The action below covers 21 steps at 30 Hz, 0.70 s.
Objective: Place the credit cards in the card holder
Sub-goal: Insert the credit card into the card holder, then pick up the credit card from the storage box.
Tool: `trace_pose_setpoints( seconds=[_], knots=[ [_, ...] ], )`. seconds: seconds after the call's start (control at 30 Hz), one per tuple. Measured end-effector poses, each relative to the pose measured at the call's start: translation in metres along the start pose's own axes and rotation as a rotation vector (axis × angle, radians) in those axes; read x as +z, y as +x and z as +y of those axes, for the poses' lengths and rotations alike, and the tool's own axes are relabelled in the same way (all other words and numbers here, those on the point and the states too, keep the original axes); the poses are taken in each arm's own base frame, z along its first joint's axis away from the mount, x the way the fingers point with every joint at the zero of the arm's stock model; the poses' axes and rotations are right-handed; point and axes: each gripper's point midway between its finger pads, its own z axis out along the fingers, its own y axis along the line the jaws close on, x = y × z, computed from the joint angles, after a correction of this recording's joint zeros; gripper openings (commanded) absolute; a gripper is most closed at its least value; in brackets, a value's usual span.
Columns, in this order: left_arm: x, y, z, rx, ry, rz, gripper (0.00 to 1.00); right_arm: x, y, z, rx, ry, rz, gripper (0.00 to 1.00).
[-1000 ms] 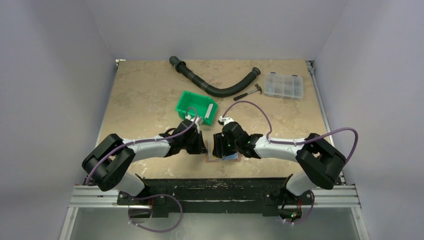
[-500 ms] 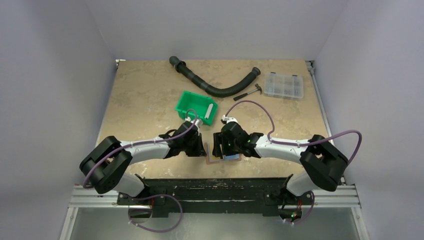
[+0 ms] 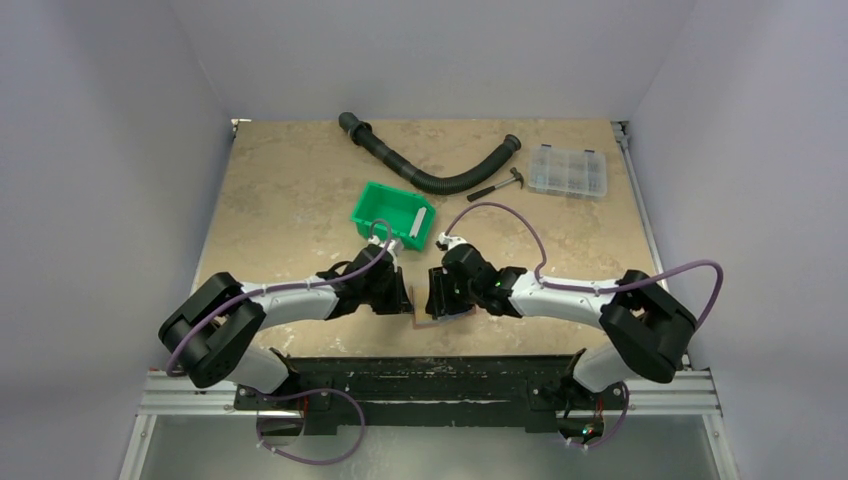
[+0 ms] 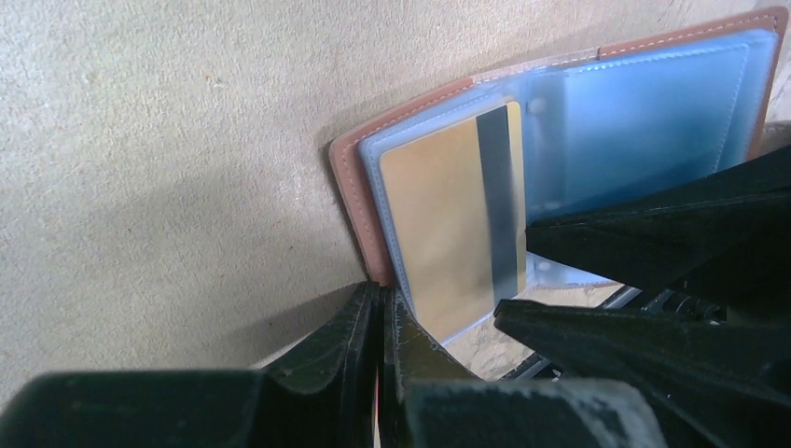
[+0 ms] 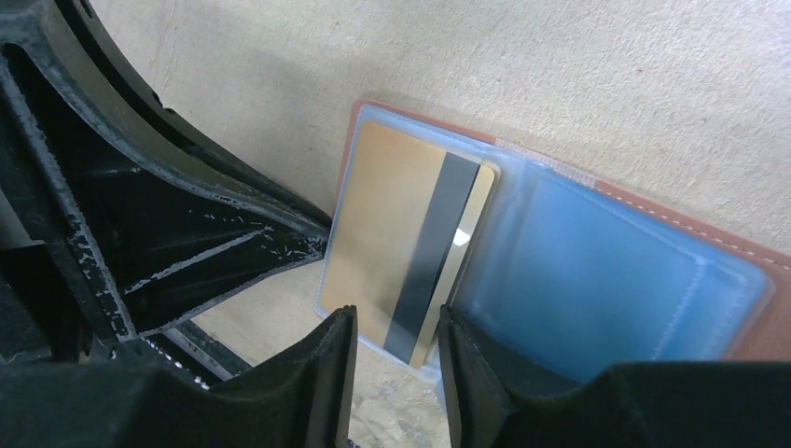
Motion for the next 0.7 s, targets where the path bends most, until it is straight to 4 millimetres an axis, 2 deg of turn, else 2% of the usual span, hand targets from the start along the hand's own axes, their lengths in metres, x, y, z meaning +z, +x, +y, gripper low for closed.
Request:
trace_pose_setpoints(
  seconds=[0.13,0.23,0.3,0.37,0.47,0.53,0.6,0.63,0.7],
  knots=[
    [-0.001,0.0,0.001,0.004,-0.007,0.001,0.04,-0.003,0.0,-0.004,0.006,0.01,-0.009,0.56],
    [-0.007,0.0,0.008,0.029,-0.056,0.008,0.14,-0.012,-0.006,0.002,-0.001,-0.004,-0.034,0.65],
    [-0.015,-0.002,0.012,0.056,-0.098,0.01,0.24,-0.024,-0.015,0.009,-0.007,-0.022,-0.079,0.66],
    [-0.027,-0.012,0.012,0.084,-0.128,-0.006,0.38,-0.038,-0.028,0.015,-0.007,-0.049,-0.131,0.67],
    [-0.049,-0.038,-0.001,0.113,-0.122,-0.065,0.51,-0.054,-0.049,0.011,0.016,-0.065,-0.199,0.66],
    [-0.066,-0.064,-0.018,0.125,-0.085,-0.131,0.57,-0.06,-0.063,-0.004,0.052,-0.051,-0.239,0.66],
    [-0.08,-0.093,-0.04,0.146,-0.034,-0.2,0.7,-0.063,-0.07,-0.023,0.086,-0.03,-0.257,0.66],
    [-0.085,-0.107,-0.05,0.162,-0.016,-0.229,0.78,-0.063,-0.073,-0.032,0.102,-0.017,-0.261,0.65],
    [-0.088,-0.135,-0.07,0.199,0.004,-0.27,0.84,-0.061,-0.074,-0.046,0.121,0.007,-0.258,0.63]
  ],
)
